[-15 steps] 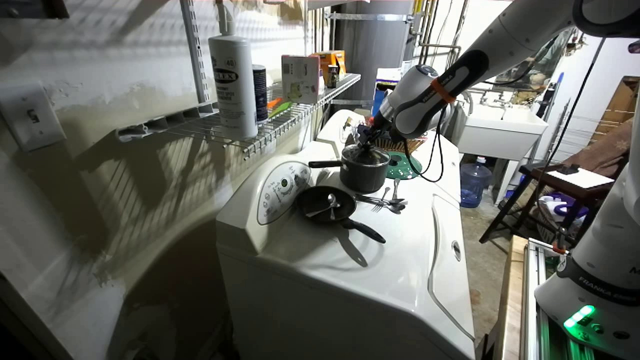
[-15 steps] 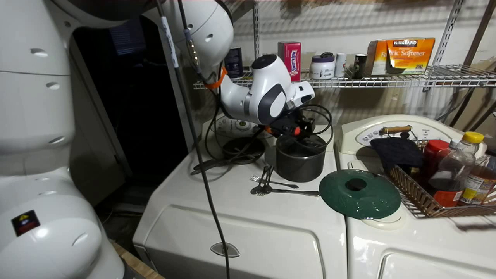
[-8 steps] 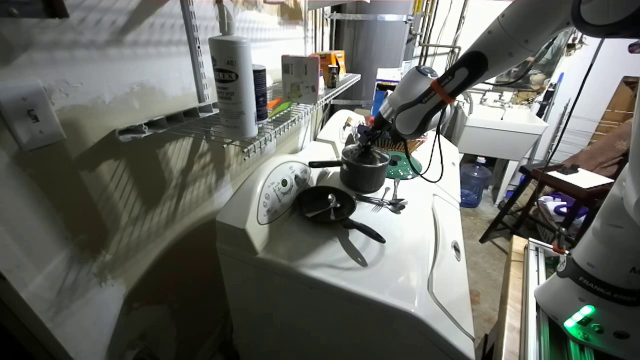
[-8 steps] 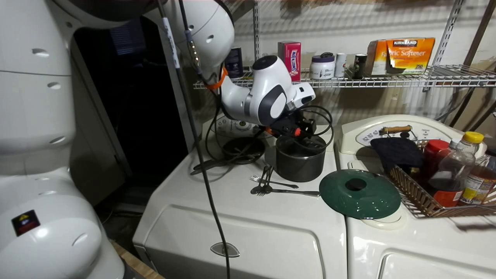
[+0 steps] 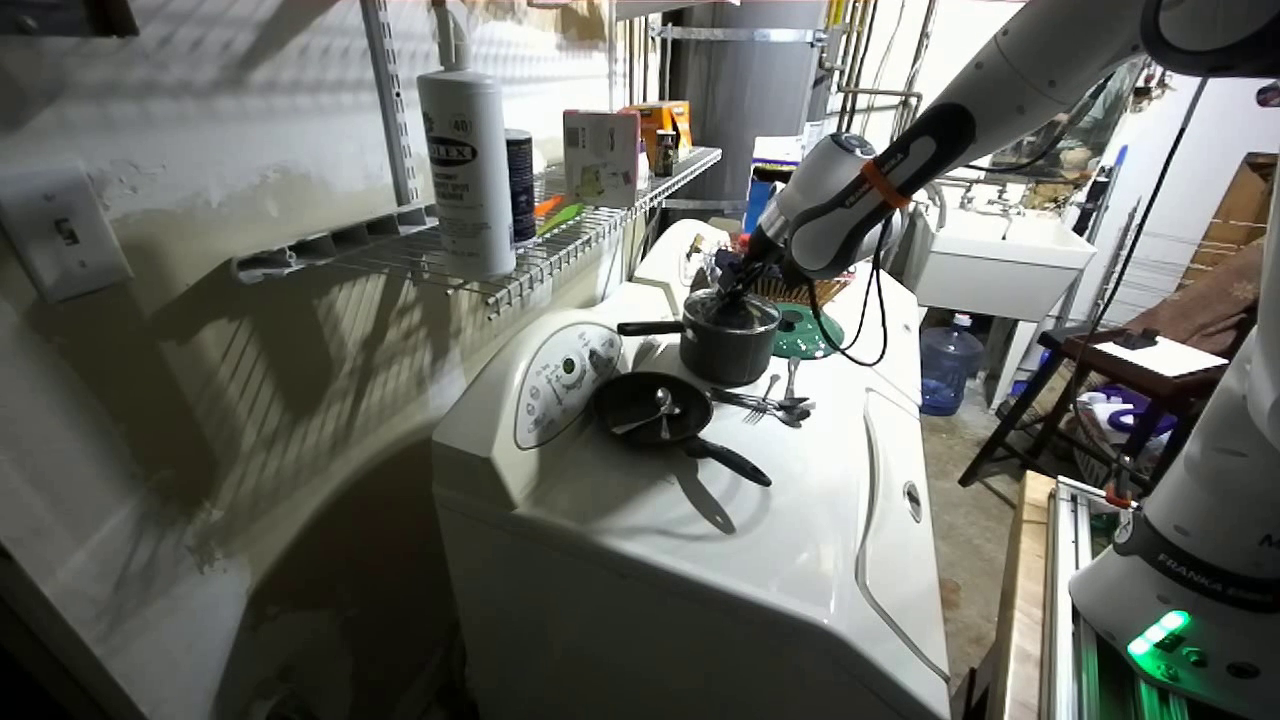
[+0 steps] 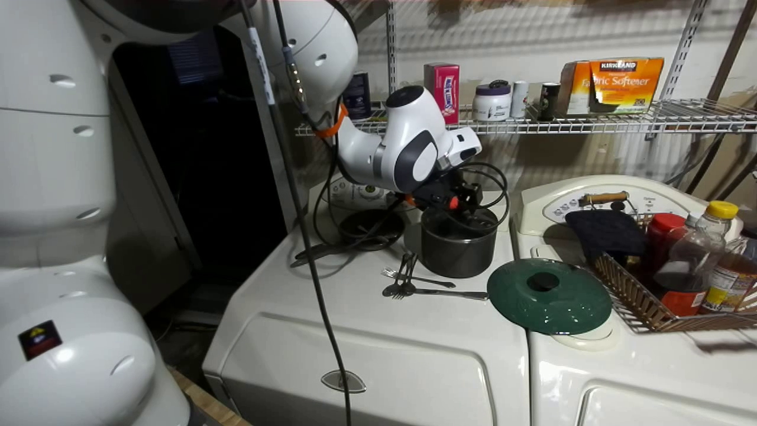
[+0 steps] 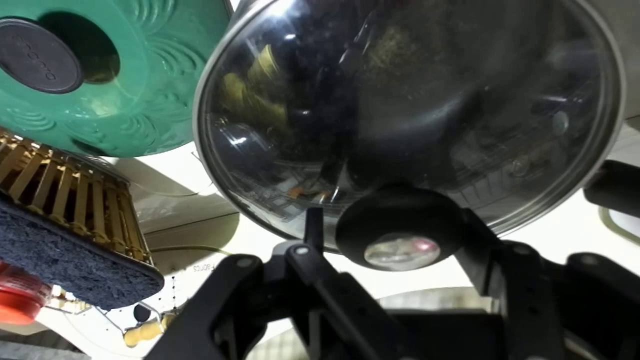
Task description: Remove the glass lid from the black pot.
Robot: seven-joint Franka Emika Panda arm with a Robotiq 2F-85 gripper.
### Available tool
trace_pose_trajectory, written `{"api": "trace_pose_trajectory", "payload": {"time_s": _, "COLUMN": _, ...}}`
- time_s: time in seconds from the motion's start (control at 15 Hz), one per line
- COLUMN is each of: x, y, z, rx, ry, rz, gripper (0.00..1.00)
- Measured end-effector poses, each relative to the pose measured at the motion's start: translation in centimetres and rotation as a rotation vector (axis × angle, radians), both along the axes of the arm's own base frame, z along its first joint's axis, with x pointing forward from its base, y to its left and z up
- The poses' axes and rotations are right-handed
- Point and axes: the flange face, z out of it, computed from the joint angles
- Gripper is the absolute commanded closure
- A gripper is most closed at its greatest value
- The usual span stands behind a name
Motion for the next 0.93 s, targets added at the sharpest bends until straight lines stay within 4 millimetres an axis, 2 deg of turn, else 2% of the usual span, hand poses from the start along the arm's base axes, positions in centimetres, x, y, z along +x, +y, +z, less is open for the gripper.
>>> {"api": "trace_pose_trajectory", "payload": {"time_s": 0.13, "x": 0.0, "y": 0.2, "z": -0.1, "rx": 0.001, "ry": 0.004, "rz": 0.003, "gripper": 0.66}}
{"api": "trace_pose_trajectory", "payload": {"time_s": 0.6, "x": 0.1, "y": 0.3, "z": 0.2, "rx": 0.002, "ry": 0.001, "rz": -0.012, "gripper": 0.66}}
{"api": "trace_pose_trajectory", "payload": {"time_s": 0.93, "x": 0.1, "y": 0.1, "z": 2.5, "rx": 0.005, "ry": -0.021, "rz": -0.053, "gripper": 0.66}}
